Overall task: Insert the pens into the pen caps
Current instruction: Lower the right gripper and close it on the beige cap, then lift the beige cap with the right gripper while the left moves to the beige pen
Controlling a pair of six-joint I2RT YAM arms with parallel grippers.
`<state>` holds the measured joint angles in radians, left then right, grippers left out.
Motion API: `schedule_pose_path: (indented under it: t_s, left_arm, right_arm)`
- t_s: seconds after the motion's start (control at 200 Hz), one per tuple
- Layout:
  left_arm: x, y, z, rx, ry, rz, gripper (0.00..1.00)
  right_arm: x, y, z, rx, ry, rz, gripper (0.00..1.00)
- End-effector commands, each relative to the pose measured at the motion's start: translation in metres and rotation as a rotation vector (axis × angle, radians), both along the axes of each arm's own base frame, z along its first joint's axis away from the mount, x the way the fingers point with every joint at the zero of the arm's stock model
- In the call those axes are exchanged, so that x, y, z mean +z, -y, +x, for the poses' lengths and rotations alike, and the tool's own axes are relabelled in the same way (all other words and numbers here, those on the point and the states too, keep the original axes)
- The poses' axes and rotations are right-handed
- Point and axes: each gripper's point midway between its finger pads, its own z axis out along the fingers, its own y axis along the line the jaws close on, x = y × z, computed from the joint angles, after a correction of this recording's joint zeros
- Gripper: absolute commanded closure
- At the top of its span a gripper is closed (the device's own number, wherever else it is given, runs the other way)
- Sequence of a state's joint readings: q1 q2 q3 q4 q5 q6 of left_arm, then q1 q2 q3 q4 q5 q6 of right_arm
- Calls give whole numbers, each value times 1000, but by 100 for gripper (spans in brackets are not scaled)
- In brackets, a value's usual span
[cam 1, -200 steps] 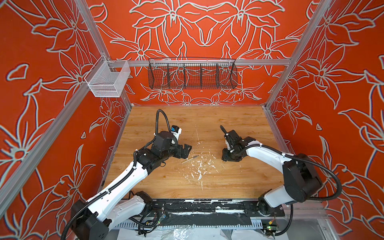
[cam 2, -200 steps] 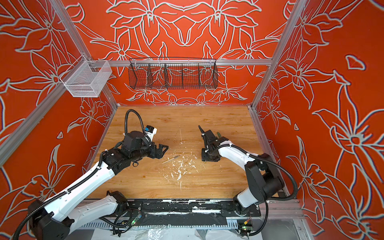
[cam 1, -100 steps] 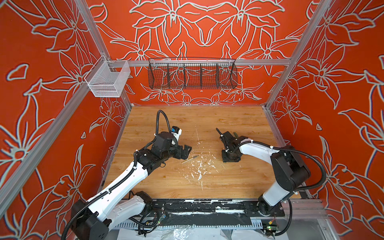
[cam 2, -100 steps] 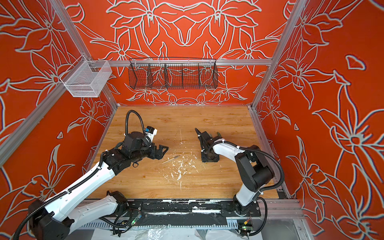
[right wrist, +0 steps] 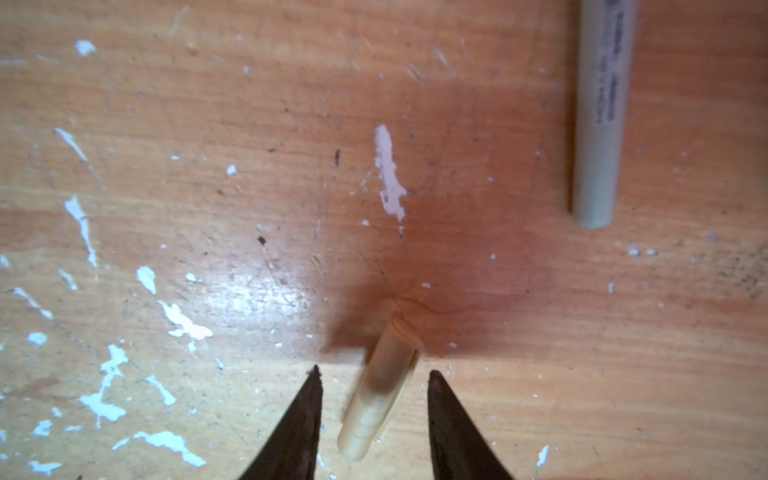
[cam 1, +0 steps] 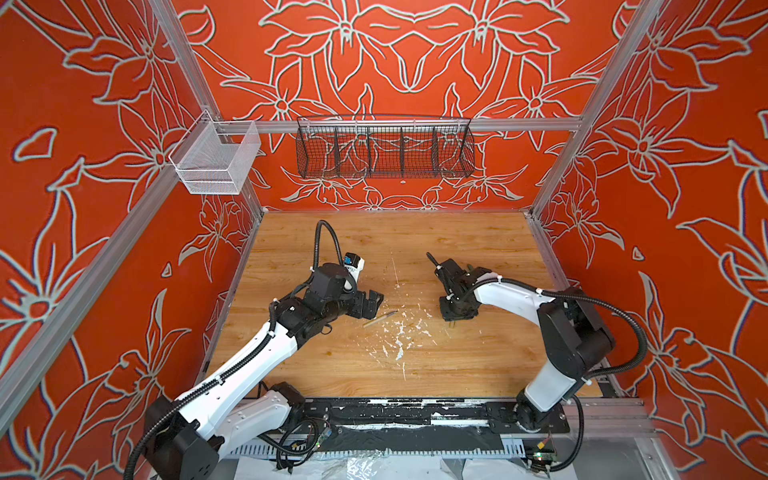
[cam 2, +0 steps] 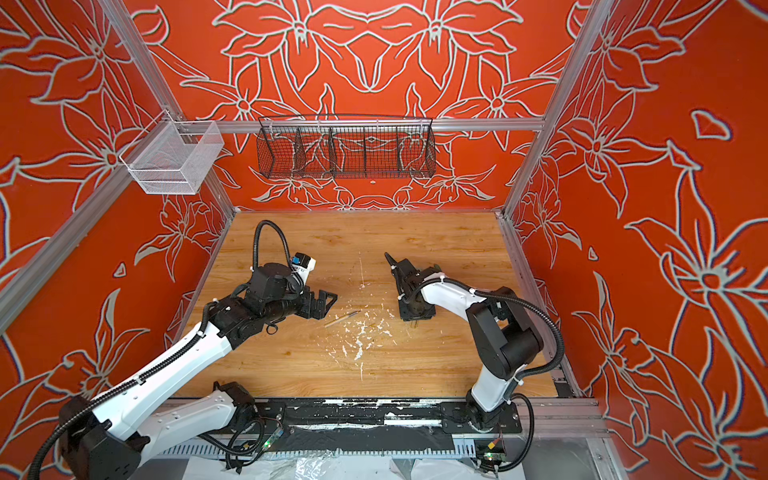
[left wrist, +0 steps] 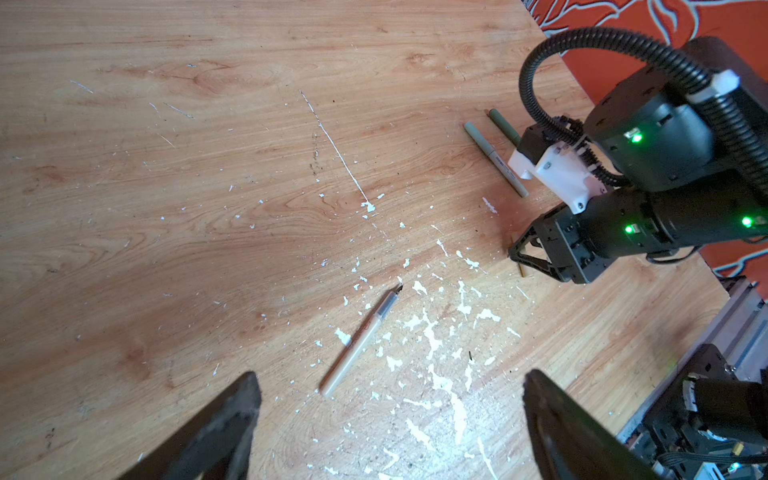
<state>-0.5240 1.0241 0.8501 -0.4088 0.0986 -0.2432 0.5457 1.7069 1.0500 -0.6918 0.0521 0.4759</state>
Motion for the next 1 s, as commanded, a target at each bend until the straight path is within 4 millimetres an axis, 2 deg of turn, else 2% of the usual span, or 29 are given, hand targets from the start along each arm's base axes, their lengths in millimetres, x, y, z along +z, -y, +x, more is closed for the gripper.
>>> schedule_pose_path:
  t_s: [0.0, 0.24, 0.39, 0.545, 0.711, 0.996]
  left_arm:
    - [-5, 1, 0, -7, -1, 5, 3]
    - [-4, 3, 0, -15, -3, -1, 3]
    - [-8, 1, -1, -8, -9, 7, 3]
    - [-9, 0, -2, -6, -7, 2, 3]
    - [-9, 0, -3, -6, -3, 1, 3]
    - [-16, -1, -8, -8, -13, -5, 3]
  right_arm:
    - [-5, 8, -2, 7, -28, -76, 60]
    - [-4, 20, -4, 11, -38, -147, 71]
    - [-6, 23, -11, 6, -56, -146, 72]
    - [-8, 18, -16, 16, -63, -74, 72]
    - [-9, 13, -7, 57, -43, -15, 73]
    - [-13, 15, -1, 94, -69, -57, 73]
